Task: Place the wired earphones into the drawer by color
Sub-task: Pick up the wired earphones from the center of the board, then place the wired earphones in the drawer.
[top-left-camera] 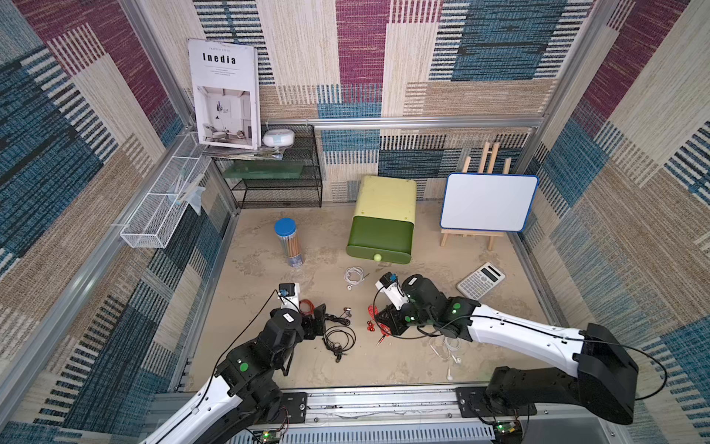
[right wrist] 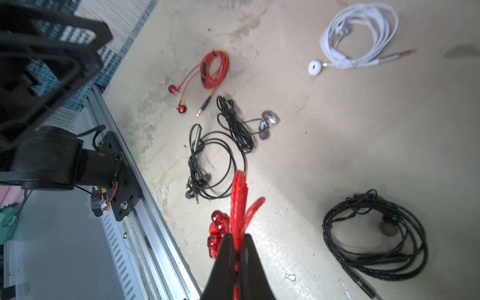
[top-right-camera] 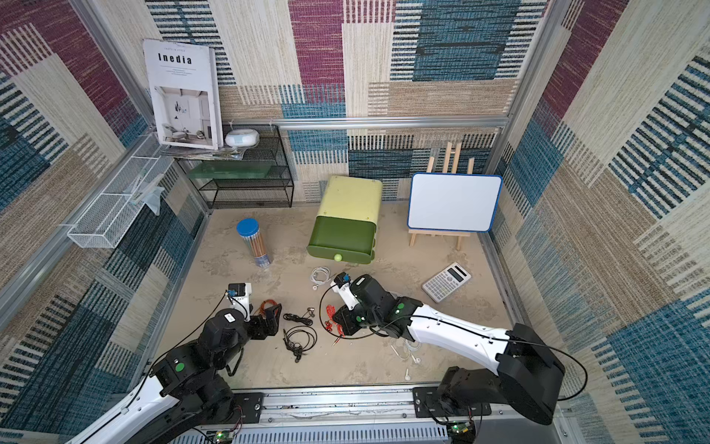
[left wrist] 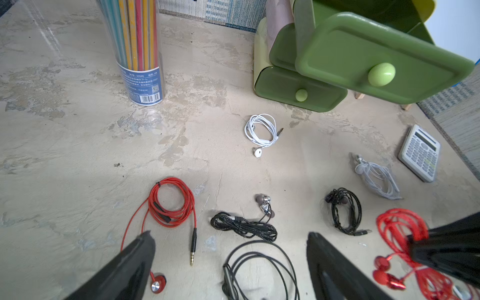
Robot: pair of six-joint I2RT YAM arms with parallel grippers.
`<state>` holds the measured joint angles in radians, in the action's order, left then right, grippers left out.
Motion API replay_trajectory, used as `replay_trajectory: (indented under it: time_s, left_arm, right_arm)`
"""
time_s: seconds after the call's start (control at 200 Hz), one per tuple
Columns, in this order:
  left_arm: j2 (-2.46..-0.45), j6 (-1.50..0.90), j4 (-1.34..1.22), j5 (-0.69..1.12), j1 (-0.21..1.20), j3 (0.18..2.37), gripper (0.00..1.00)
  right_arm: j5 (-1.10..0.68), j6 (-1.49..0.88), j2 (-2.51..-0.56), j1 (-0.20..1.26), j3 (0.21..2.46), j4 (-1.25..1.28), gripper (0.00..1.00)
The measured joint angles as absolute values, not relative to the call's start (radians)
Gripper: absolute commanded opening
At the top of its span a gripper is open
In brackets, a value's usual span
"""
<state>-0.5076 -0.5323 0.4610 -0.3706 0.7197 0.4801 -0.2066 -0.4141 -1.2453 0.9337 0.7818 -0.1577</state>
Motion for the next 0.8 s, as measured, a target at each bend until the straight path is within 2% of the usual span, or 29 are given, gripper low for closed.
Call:
replay_trajectory:
  time_s: [0.035,0.391,0.801]
  left_arm:
    - [-0.508,-0.532,0.466,-0.37,0.72,0.488,1.0]
    - [-0.503,-0.539,0.514,-0.375,0.72,0.538,0.99]
    - [-0.445,-0.548,0.587,-0.405,0.719,0.54,0.99]
  right_arm:
    - [-0.199,-0.413,-1.224,0.934,0.797,-0.17,0.0]
    - [-0.038,-0.356,-1.101,0.934,0.958,-0.246,0.0]
    - [0.158,-0.162,-1.195,0.835,1.142,-0.244,0.0]
